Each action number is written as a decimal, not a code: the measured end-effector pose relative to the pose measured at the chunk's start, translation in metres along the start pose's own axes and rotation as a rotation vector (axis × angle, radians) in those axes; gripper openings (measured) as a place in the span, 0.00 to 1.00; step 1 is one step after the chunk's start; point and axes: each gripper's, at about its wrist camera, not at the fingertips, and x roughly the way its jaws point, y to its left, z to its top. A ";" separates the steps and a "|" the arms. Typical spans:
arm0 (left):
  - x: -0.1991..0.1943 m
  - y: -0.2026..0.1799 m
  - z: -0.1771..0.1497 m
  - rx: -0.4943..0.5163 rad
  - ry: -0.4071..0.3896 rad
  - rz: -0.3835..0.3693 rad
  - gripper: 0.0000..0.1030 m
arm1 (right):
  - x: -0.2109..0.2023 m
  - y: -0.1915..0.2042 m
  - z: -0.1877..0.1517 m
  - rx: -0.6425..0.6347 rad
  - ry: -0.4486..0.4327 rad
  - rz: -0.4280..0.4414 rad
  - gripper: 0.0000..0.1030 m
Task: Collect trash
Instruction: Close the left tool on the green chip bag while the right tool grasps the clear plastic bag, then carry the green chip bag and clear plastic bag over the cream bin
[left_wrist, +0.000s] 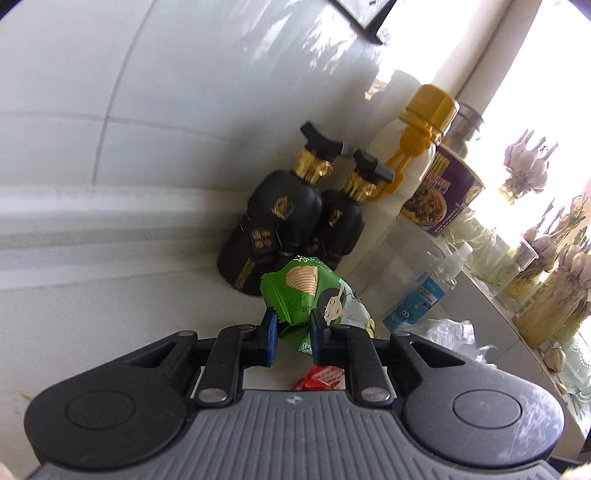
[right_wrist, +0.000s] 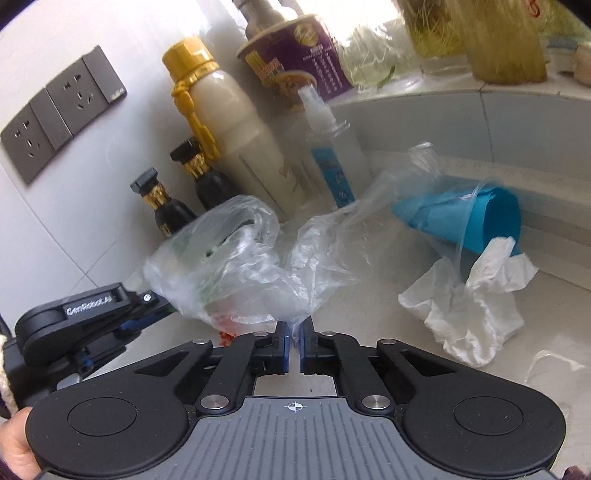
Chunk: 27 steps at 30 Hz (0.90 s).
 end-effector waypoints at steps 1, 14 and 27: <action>-0.003 0.000 0.001 0.004 -0.004 0.005 0.15 | -0.003 0.001 0.001 0.002 -0.003 0.002 0.03; -0.060 0.017 0.007 0.019 -0.018 0.068 0.15 | -0.040 0.033 -0.002 -0.041 -0.009 0.003 0.03; -0.112 0.056 -0.002 -0.044 0.061 0.146 0.15 | -0.062 0.085 -0.030 -0.101 0.081 -0.028 0.03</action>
